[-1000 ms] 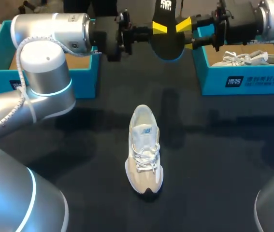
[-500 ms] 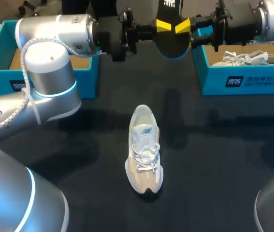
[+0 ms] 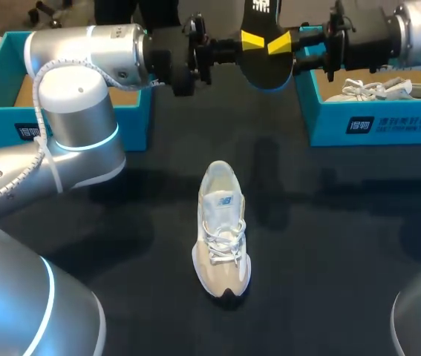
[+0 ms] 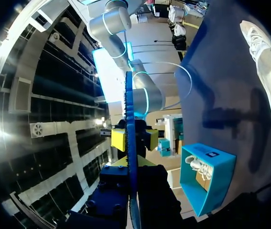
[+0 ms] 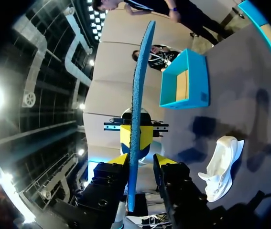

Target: Take the shoe out of the shoebox, open the shoe tongue, remove and reinsert the insole, then place the shoe into the shoebox

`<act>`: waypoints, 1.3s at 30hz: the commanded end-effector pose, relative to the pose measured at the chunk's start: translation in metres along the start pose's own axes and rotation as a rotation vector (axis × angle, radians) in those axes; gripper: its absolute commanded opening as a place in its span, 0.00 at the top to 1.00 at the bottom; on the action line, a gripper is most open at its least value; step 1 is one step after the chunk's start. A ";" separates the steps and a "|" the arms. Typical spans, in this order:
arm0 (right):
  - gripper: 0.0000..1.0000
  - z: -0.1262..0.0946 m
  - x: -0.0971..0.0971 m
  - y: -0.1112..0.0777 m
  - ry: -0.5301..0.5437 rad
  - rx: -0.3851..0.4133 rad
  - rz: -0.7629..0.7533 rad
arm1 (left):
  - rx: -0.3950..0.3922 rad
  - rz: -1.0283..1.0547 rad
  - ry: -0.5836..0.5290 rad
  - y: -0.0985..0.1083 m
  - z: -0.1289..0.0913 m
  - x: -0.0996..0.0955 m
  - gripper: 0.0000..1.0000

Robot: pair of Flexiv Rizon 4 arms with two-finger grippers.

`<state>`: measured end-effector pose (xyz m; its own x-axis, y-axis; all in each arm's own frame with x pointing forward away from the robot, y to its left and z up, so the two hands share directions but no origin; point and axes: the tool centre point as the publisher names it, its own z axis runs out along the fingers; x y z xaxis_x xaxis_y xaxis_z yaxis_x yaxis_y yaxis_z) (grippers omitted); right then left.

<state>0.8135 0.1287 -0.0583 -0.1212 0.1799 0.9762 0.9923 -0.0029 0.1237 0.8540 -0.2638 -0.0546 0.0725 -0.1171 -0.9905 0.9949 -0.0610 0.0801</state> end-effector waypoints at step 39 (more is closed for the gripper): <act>1.00 -0.012 0.007 0.014 -0.134 -0.227 -0.359 | -0.139 -0.643 0.135 0.009 -0.085 0.033 0.00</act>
<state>0.8265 0.1117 -0.0490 -0.4267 0.3266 0.8434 0.8654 -0.1233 0.4856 0.8784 -0.1923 -0.0945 -0.4454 0.0362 -0.8946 0.8953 0.0310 -0.4444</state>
